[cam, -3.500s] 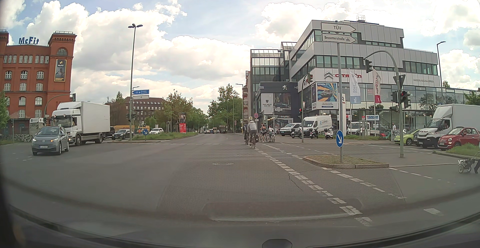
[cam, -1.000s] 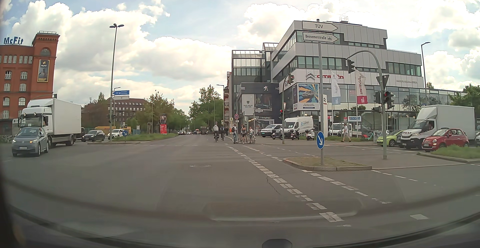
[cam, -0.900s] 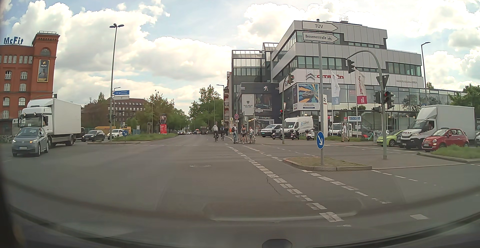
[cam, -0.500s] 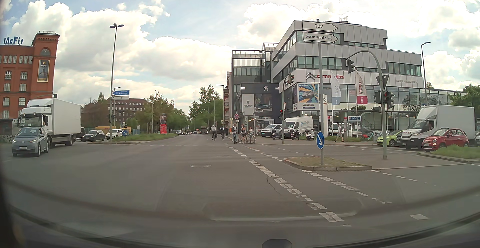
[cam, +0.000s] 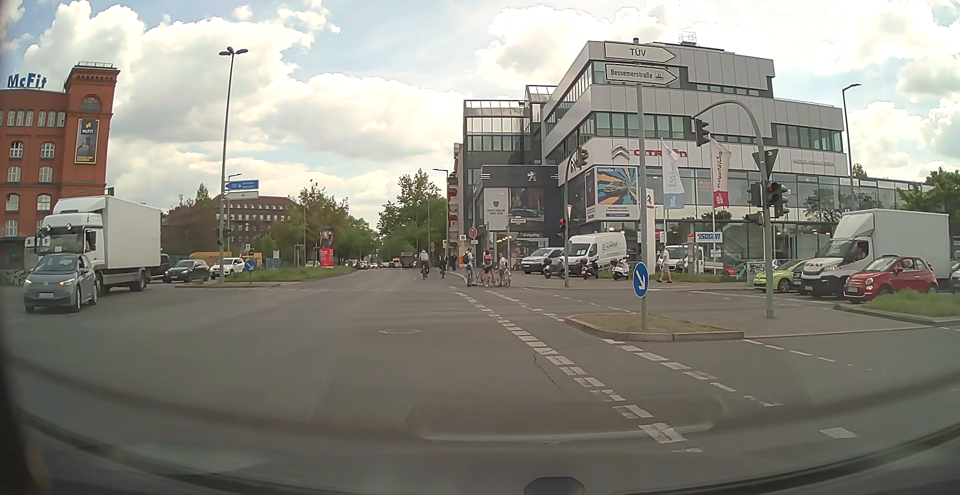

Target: Follow the waypoints while adhering to traffic rules and regulations

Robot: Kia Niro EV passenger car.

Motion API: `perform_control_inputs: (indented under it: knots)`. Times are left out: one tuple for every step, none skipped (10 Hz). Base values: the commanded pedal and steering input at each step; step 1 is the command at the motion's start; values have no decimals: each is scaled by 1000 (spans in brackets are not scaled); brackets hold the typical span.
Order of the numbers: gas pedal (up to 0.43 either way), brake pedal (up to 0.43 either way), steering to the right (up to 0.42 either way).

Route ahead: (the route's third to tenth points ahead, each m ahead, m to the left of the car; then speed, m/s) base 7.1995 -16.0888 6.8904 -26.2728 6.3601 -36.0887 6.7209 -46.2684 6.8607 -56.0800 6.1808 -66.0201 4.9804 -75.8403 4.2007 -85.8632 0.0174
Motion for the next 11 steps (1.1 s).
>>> perform_control_inputs:
  knots:
    - [0,244,738]
    - [0,244,738]
    - [0,244,737]
    - [0,244,738]
    - [0,244,738]
    - [0,244,738]
    - [0,244,738]
    - [0,244,738]
    - [0,244,738]
    - [0,189,738]
    - [0,18,737]
